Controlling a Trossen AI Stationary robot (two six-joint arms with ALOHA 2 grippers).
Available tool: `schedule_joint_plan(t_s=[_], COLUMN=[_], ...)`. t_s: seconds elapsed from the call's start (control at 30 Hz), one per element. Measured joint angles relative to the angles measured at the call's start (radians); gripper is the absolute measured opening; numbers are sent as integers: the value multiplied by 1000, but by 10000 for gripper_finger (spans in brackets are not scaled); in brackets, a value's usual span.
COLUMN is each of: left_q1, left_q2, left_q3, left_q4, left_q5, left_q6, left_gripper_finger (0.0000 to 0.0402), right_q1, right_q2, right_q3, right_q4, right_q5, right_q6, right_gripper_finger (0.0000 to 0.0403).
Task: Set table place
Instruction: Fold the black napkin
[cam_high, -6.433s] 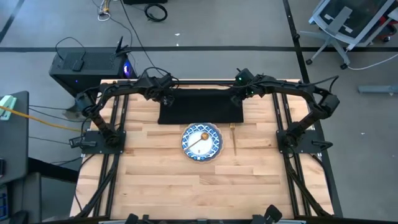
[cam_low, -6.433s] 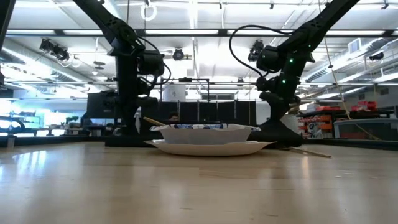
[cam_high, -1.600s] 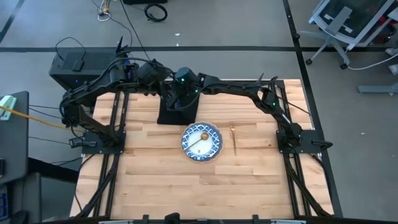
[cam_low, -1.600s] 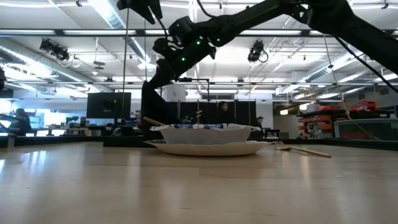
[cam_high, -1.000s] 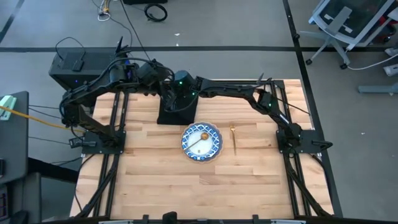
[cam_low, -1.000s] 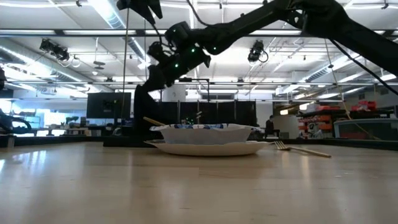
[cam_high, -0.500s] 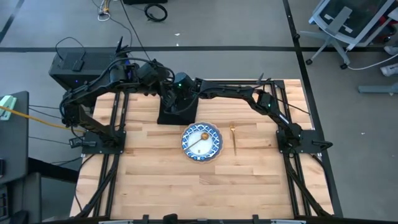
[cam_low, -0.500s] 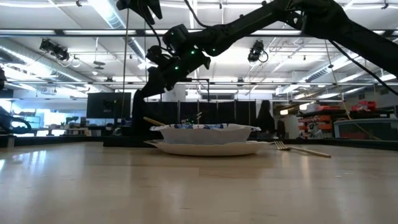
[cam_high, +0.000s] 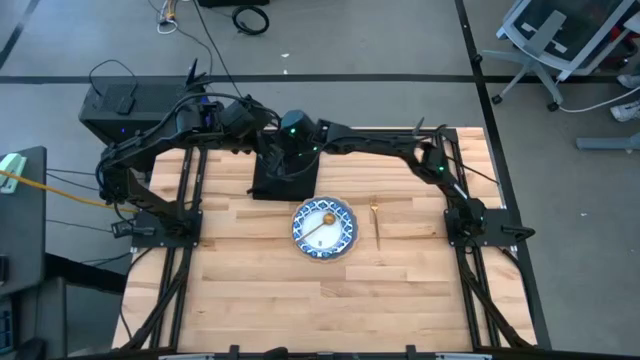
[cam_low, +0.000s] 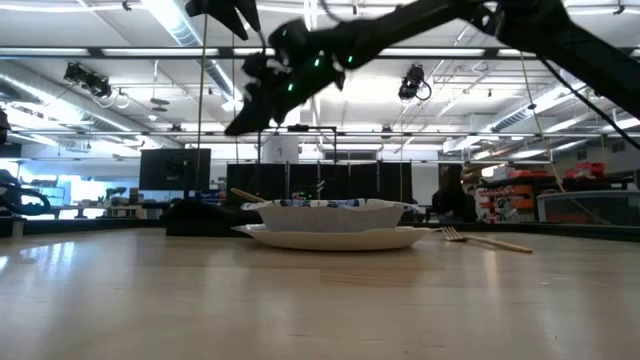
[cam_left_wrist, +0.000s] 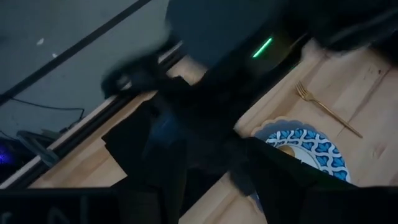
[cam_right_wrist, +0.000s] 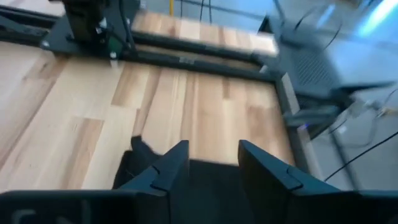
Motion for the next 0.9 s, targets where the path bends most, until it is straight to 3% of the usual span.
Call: schedule_joint_plan(t_s=[0.13, 0.43, 0.63, 0.73, 0.9], left_q1=[0, 0, -17, -19, -18], left_q2=[-8, -48, -39, -35, -32], left_q3=[0, -2, -5, -5, -5], left_q4=[-48, -287, -341, -340, -341], left_q5=[0, -23, 2, 56, 56], left_q6=[-47, -166, -214, -231, -257], left_gripper_finger=[174, 173, 173, 171, 169], right_q1=[1, 2, 1, 5, 25], right_q2=[-111, -252, -212, -154, -80], right_q3=[1, 1, -5, -5, -5], right_q4=[-108, -580, -738, -768, -788], right_q5=[14, 16, -21, -63, -76], right_q6=[-108, -314, -347, -376, -417], right_gripper_finger=[159, 158, 156, 155, 155])
